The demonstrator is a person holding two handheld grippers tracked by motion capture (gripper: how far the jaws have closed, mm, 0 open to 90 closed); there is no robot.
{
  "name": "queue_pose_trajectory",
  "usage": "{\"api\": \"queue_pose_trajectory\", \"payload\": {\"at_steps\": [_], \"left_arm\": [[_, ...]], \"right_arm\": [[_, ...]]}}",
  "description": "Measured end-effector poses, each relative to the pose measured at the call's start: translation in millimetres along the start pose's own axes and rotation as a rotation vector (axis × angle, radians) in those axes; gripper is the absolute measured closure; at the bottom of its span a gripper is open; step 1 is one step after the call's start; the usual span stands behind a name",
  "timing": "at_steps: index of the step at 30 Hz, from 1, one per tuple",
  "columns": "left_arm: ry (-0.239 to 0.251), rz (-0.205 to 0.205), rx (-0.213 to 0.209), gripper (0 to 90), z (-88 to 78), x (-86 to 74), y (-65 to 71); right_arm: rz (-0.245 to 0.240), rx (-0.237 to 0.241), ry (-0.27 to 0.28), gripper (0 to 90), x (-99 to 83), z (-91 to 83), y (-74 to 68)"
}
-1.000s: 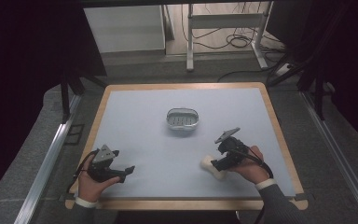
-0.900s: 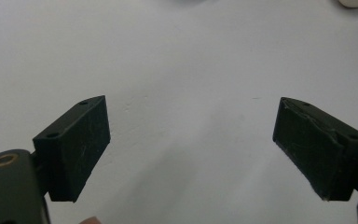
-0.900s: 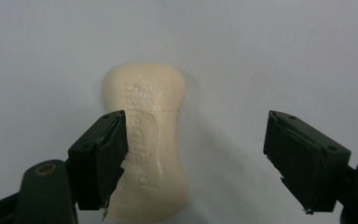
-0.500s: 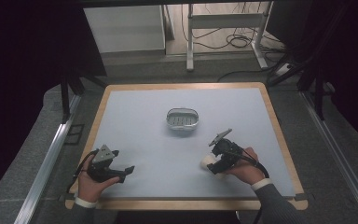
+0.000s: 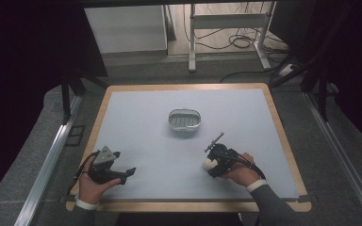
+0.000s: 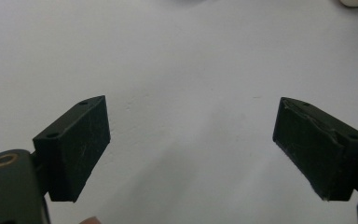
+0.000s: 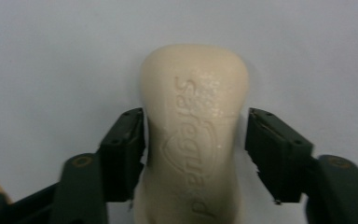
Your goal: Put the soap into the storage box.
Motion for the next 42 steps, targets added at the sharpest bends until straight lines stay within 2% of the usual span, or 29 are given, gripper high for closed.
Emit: {"api": "queue_pose_trajectory", "payload": {"at_steps": [3,10,26,42], "left_arm": [[0.000,0.001,0.000,11.5,0.0,-0.1,0.2],[0.001,0.001,0.000,11.5,0.0,0.0,0.0],[-0.002,0.001,0.000,11.5,0.5,-0.5,-0.2],[-0.005,0.000,0.000,11.5,1.4,-1.3,-0.9]], "right_arm": [[0.013,0.008,-0.012,48.2,0.0,0.6,-0.9],[0.019,0.021,-0.025,49.3,0.3,-0.9,0.9],[0.007,-0.015,0.039,49.4,9.0,-26.7,16.3],[-0.001,-0.042,0.073,49.4,19.9,-41.4,26.7]]}}
Point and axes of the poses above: each handheld gripper's, and its own axes: z roughly forward along the jaws, x roughly out of its top, y roughly to its right, the point moved 9 cm from there along z, roughly forward along the jaws, and after that the axes turned 12 degrees about -z, right-handed, at the moved point
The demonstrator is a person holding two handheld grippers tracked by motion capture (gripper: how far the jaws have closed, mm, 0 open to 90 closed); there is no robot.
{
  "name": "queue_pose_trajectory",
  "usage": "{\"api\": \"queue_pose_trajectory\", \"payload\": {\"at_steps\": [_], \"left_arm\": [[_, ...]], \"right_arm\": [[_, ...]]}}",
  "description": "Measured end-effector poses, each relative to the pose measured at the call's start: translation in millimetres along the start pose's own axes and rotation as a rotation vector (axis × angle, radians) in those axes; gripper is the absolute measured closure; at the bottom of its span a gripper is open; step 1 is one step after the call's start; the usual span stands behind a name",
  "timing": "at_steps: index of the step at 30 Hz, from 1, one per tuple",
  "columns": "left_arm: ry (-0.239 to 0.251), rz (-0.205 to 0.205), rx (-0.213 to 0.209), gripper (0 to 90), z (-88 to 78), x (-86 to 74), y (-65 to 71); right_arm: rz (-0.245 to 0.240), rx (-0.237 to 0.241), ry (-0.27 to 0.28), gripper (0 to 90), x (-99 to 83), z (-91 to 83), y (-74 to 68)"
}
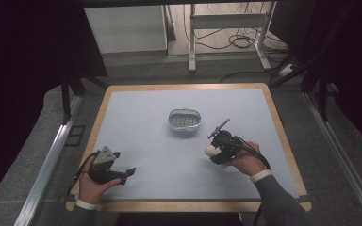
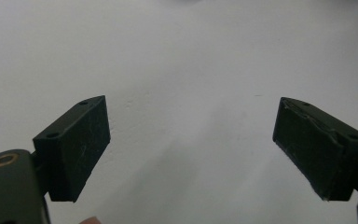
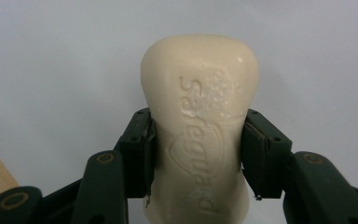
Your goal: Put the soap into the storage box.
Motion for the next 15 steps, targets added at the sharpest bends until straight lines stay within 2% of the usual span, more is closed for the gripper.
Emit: {"api": "queue_pose_trajectory", "payload": {"at_steps": [15], "left_arm": [[-0.001,0.001,0.001,11.5,-0.1,-0.1,-0.2]], "right_arm": [[-0.021,-0.022,0.020,49.4,11.9,-7.0,11.4]]}}
Point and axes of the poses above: each handheld gripper's, and its own axes: z roughly forward along the jaws, x roughly out of its top, y roughly to its right, the point moved 9 cm from there along z, roughly forward along the jaws, and after that the axes turned 12 degrees about -z, right-handed, at the moved point
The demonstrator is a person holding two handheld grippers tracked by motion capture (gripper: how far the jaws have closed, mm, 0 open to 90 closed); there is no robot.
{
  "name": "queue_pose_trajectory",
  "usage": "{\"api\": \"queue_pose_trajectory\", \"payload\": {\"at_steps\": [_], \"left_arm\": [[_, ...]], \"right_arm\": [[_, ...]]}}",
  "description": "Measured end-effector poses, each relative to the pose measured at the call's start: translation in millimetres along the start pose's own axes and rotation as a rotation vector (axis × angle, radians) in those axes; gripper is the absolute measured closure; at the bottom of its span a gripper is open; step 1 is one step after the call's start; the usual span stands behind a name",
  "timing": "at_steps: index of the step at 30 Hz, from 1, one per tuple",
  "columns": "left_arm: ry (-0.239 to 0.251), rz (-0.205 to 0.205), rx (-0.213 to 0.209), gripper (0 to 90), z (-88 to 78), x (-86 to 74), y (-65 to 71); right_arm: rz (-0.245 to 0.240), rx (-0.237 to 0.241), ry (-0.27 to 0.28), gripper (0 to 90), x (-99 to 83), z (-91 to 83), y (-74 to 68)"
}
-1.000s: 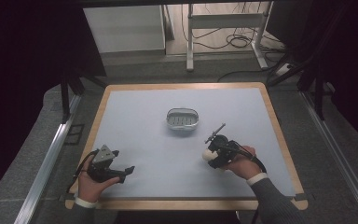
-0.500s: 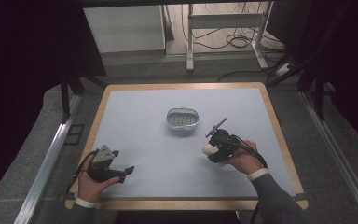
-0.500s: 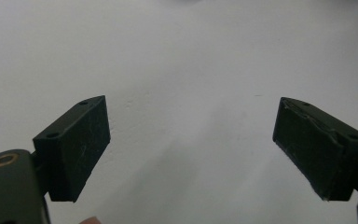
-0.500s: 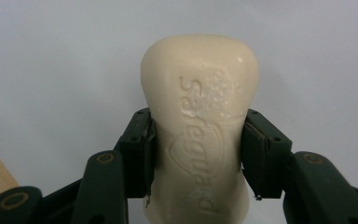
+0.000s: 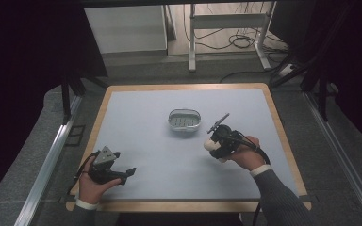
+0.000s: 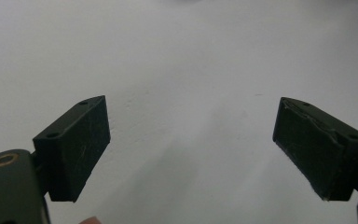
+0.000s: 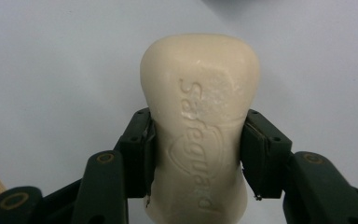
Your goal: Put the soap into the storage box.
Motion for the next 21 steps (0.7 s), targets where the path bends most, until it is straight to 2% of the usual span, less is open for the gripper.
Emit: {"api": "queue_pose_trajectory", "payload": {"at_steps": [21], "left_arm": [[-0.002,0.001,0.000,11.5,0.3,-0.5,-0.4]], "right_arm": [[-0.020,-0.027,0.008,49.5,12.4,-2.4,14.5]]}}
Point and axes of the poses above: each handheld gripper's, and its own axes: z roughly forward along the jaws, x roughly out of its top, y roughly to its right, the point moved 9 cm from there along z, roughly forward along the jaws, and after that the axes turned 12 degrees about -z, right-handed, at the moved point
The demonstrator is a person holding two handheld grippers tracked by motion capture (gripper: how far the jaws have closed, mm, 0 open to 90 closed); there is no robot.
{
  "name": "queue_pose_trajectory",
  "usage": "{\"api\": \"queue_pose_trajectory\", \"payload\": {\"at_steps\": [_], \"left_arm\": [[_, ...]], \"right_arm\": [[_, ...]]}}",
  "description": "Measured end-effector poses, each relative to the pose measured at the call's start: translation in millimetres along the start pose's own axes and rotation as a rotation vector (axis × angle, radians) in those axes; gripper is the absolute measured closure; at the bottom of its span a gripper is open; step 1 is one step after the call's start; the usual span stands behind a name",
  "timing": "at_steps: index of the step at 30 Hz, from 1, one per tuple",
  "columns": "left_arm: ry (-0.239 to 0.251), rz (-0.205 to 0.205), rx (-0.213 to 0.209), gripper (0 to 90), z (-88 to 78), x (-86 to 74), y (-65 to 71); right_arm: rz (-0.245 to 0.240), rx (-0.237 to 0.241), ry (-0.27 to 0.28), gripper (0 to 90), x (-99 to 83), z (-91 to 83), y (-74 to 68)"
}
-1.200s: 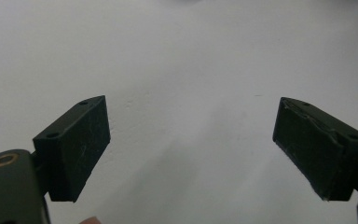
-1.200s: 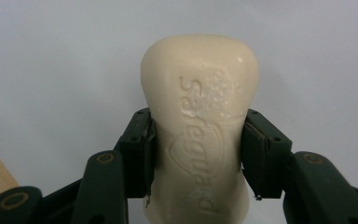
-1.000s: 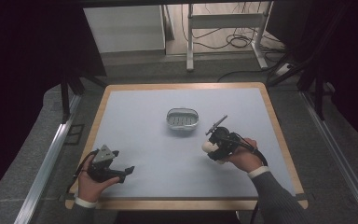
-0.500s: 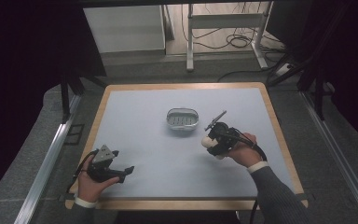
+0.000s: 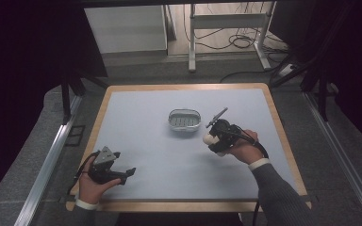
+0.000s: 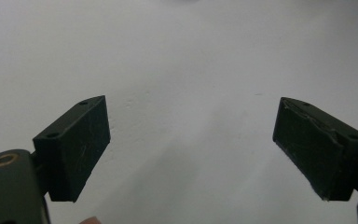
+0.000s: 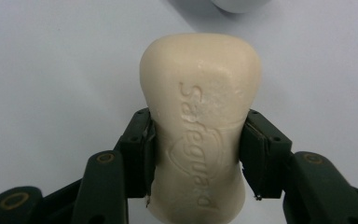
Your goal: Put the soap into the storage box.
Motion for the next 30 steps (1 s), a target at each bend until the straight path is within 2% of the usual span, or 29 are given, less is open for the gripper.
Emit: {"api": "queue_pose_trajectory", "payload": {"at_steps": [30], "left_arm": [[0.001,-0.002,0.000,11.5,0.1,-0.4,-0.5]], "right_arm": [[-0.006,-0.037,0.005,49.5,20.4,3.2,21.5]]}}
Point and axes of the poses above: each handheld gripper's, and its own axes: z roughly forward along the jaws, x roughly out of its top, y roughly to its right, the point moved 9 cm from there along z, roughly forward along the jaws, and after that the axes turned 12 degrees about -z, right-handed, at the moved point
